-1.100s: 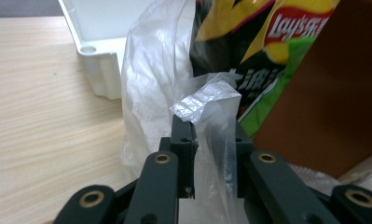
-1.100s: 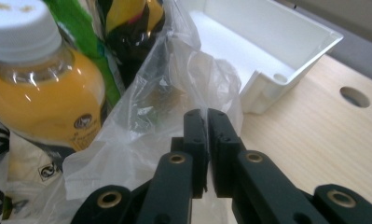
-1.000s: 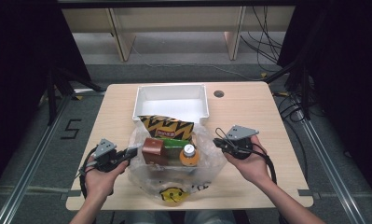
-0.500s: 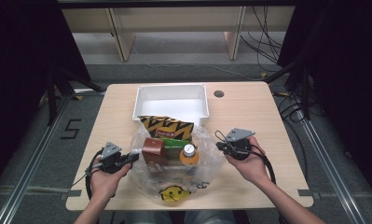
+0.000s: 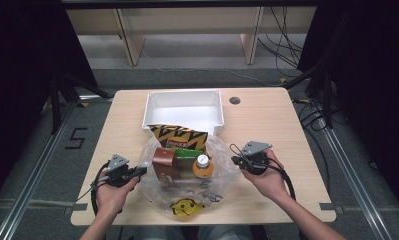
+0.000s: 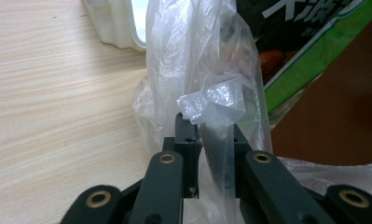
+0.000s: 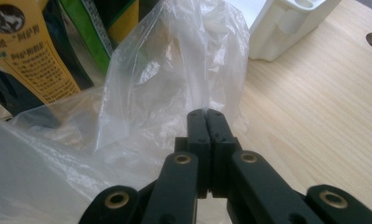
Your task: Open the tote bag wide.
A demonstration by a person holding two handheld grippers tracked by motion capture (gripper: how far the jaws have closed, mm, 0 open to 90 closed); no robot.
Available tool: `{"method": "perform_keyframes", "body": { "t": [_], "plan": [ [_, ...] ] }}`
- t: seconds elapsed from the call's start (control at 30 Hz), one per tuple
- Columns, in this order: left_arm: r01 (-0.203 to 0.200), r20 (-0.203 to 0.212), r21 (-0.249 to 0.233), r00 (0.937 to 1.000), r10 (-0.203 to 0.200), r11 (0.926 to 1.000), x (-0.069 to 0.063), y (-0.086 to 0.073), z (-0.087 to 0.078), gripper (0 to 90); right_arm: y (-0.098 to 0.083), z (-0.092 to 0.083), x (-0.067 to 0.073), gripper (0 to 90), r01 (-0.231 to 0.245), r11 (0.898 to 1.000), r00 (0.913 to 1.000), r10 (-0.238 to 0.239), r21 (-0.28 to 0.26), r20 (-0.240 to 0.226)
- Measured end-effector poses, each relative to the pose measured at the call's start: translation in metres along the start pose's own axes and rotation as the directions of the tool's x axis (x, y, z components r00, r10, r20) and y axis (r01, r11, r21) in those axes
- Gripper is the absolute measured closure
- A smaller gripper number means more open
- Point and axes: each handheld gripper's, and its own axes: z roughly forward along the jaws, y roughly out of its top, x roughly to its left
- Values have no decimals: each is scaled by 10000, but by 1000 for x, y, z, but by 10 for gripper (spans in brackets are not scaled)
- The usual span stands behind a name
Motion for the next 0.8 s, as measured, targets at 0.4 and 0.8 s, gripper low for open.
{"method": "perform_keyframes", "body": {
  "t": [0.4, 0.8],
  "plan": [
    [223, -20, 82, 9997, -223, 9997, 3, -4, 5, 811, -3, 7, 0, 900, 220, 9987, 9990, -237, 451, 388],
    [548, -205, 365, 9983, -541, 9978, 5, -7, 5, 857, -7, 7, -11, 900, -132, 9987, 9992, 114, 489, 373]
  ]
}}
